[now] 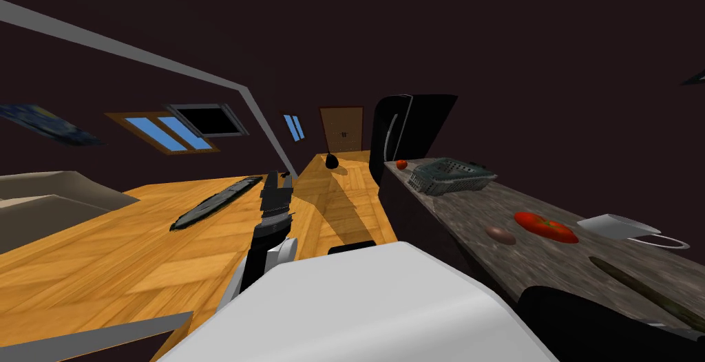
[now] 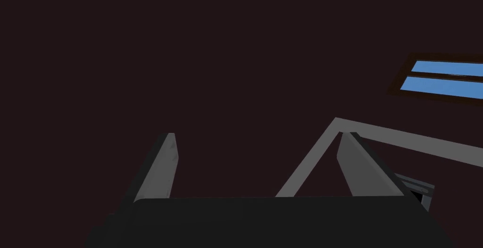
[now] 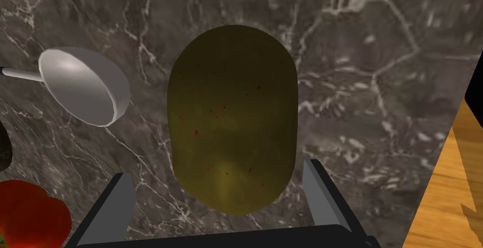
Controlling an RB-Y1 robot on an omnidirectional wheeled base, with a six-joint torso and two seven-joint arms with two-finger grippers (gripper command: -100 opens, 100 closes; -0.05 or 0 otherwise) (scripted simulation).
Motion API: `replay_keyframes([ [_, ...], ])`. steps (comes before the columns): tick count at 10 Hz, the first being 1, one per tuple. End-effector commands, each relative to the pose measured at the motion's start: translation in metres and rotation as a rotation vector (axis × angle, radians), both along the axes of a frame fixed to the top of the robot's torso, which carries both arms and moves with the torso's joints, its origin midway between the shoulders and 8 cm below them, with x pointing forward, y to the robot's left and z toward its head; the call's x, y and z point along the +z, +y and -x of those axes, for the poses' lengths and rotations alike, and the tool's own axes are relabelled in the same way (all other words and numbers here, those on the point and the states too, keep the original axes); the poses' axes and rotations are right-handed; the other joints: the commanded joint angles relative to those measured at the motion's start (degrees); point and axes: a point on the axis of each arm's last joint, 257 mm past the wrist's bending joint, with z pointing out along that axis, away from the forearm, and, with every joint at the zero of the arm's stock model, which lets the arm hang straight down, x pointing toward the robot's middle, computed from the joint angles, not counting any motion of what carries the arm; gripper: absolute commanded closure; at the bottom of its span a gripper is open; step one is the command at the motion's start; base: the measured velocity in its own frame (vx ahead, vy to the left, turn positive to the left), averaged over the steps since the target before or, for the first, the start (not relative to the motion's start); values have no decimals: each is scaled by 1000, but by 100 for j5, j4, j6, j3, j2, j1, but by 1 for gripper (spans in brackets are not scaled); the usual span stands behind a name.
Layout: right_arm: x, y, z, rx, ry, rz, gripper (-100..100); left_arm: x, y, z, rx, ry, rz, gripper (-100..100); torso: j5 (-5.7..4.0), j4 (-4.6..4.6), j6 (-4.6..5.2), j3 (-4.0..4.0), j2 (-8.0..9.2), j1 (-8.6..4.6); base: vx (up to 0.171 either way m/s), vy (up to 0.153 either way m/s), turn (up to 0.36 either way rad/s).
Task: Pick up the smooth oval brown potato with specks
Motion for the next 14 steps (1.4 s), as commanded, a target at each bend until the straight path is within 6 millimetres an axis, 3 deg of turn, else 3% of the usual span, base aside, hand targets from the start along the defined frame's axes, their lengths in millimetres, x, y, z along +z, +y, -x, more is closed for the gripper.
replay_keyframes([
  [1, 1, -6, 0, -22, 3, 13, -100, 0, 0, 0, 0, 0, 0, 0, 0, 0, 0, 0, 0, 0, -66, 50, -19],
  [4, 1, -6, 0, -51, -12, 10, -100, 0, 0, 0, 0, 0, 0, 0, -7, -5, 1, -12, -23, -34, -8, 1, -8],
  [5, 1, -6, 0, -55, -14, 10, 100, 0, 0, 0, 0, 0, 0, 0, -8, -6, 1, -15, -27, -36, 0, 0, 0],
  [9, 1, -6, 0, -55, -13, 9, 100, 0, 0, 0, 0, 0, 0, 0, -4, -6, 2, -16, -28, -35, 0, 0, 0],
  [10, 1, -5, 0, -55, -13, 9, 0, 0, 0, 0, 0, 0, 0, 0, -3, -6, 2, -16, -28, -34, 0, 0, 0],
  [11, -5, 13, 7, -36, -35, -15, 100, 0, 0, 0, 0, 0, 0, 0, -3, -7, 2, -16, -28, -33, 97, -86, -181],
  [14, -6, 18, 6, 3, -23, -26, 100, 0, 0, 0, 0, 0, 0, 0, -15, -10, -5, -32, -57, -66, 71, -64, -63],
])
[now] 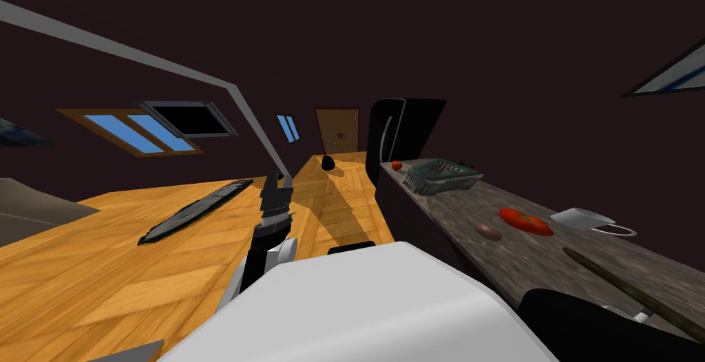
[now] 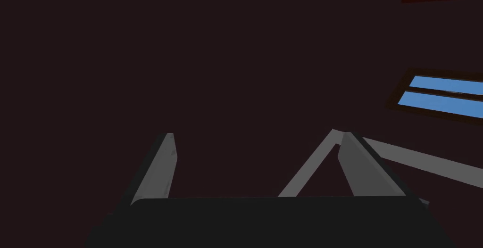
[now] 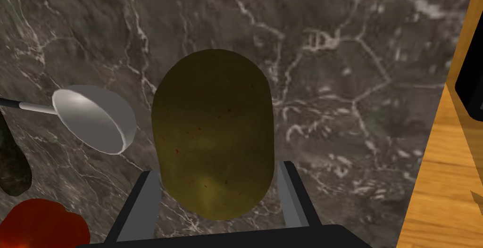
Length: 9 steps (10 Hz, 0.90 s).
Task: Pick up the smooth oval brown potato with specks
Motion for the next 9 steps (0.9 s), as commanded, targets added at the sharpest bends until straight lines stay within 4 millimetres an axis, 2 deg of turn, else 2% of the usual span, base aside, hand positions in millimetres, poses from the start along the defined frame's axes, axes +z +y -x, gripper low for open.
replay_keyframes([
  [1, -3, 18, 6, 13, -24, -17, 100, 0, 0, 0, 0, 0, 0, 0, 0, 0, 0, 0, 0, 0, 96, -74, -211],
  [2, -4, 23, 3, 32, -27, -30, 100, 0, 0, 0, 0, 0, 0, 0, -4, -3, 18, -8, -17, -18, 106, -99, -169],
  [4, -4, 23, 3, 73, -9, -25, 100, 0, 0, 0, 0, 0, 0, 0, -15, 0, -11, -9, -19, -27, 27, -31, 12],
  [5, -6, 39, 13, 65, -34, -37, 100, 0, 0, 0, 0, 0, 0, 0, -20, 3, -20, -5, -14, -22, 95, -48, -169],
  [6, -6, 43, 11, 70, -38, -45, 100, 0, 0, 0, 0, 0, 0, 0, -22, 0, -4, -14, -31, -27, 119, -72, -173],
  [9, -6, 44, 9, 125, -20, -42, 100, 0, 0, 0, 0, 0, 0, 0, -28, 3, -29, -11, -25, -43, 22, -27, 2],
])
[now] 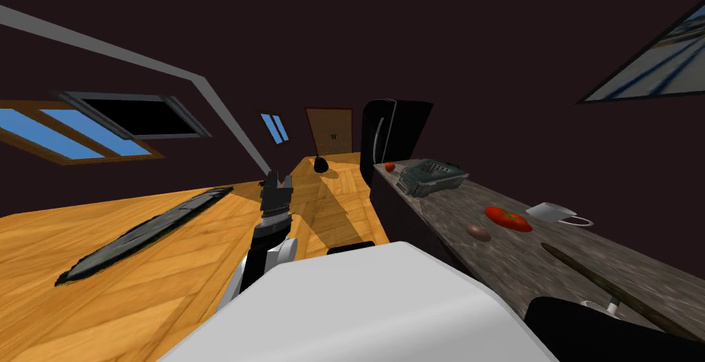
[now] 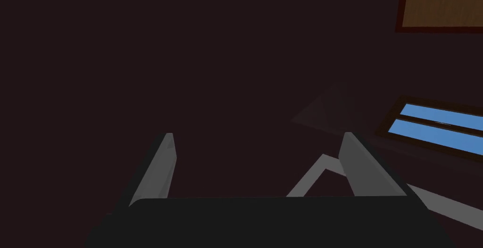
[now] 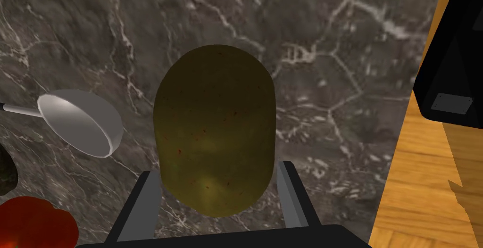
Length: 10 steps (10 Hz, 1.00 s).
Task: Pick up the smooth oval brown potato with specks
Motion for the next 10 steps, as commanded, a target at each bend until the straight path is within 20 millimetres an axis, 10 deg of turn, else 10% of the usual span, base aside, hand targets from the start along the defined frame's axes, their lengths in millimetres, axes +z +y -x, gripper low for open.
replay_keyframes([
  [1, 1, 16, 7, 0, -22, -7, 100, 0, 0, 0, 0, 0, 0, 0, 0, 0, 0, 0, 0, 0, 97, -83, -214],
  [10, 7, 52, 20, 69, -41, -3, 100, 0, 0, 0, 0, 0, 0, 0, 2, 0, -4, 0, 1, 3, 65, -44, -81],
])
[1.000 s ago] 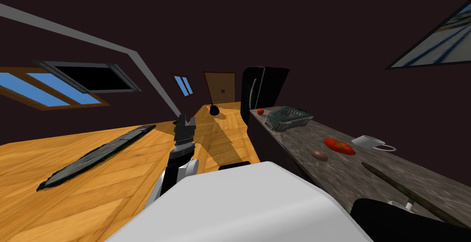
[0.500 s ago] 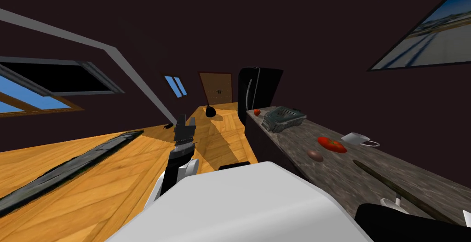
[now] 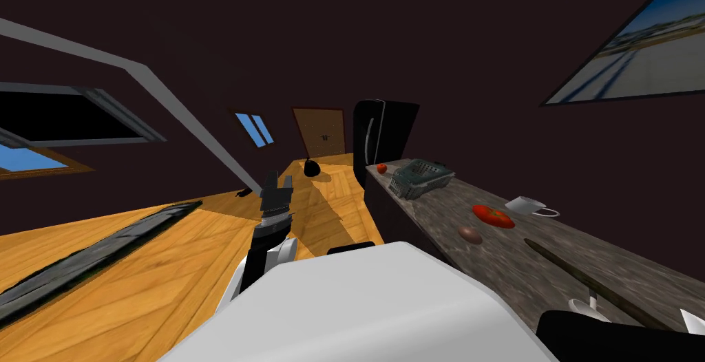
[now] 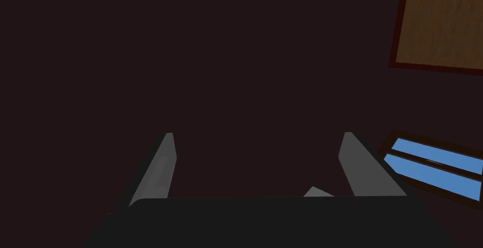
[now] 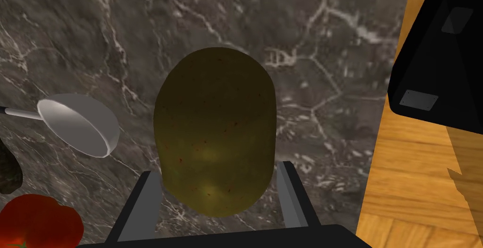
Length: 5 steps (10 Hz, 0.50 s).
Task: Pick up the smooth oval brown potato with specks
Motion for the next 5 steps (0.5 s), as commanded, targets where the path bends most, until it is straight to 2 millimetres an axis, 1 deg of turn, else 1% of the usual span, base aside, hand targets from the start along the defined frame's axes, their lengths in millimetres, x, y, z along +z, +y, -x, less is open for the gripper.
replay_keyframes([
  [1, 0, 7, 4, -9, -12, 0, 100, 0, 0, 0, 0, 0, 0, 0, 0, 0, 0, 0, 0, 0, 131, -84, -185],
  [2, 0, 7, 4, 11, -6, 4, 100, 0, 0, 0, 0, 0, 0, 0, -4, -1, -12, -8, -14, -10, 63, -37, 25],
  [4, 0, 7, 4, 51, 9, 14, 100, 0, 0, 0, 0, 0, 0, 0, 2, 2, -21, 3, 7, 8, 4, 0, 23],
  [5, 5, 20, 12, 18, -12, 20, 100, 0, 0, 0, 0, 0, 0, 0, 6, 4, -19, 9, 19, 18, 102, -40, -261],
])
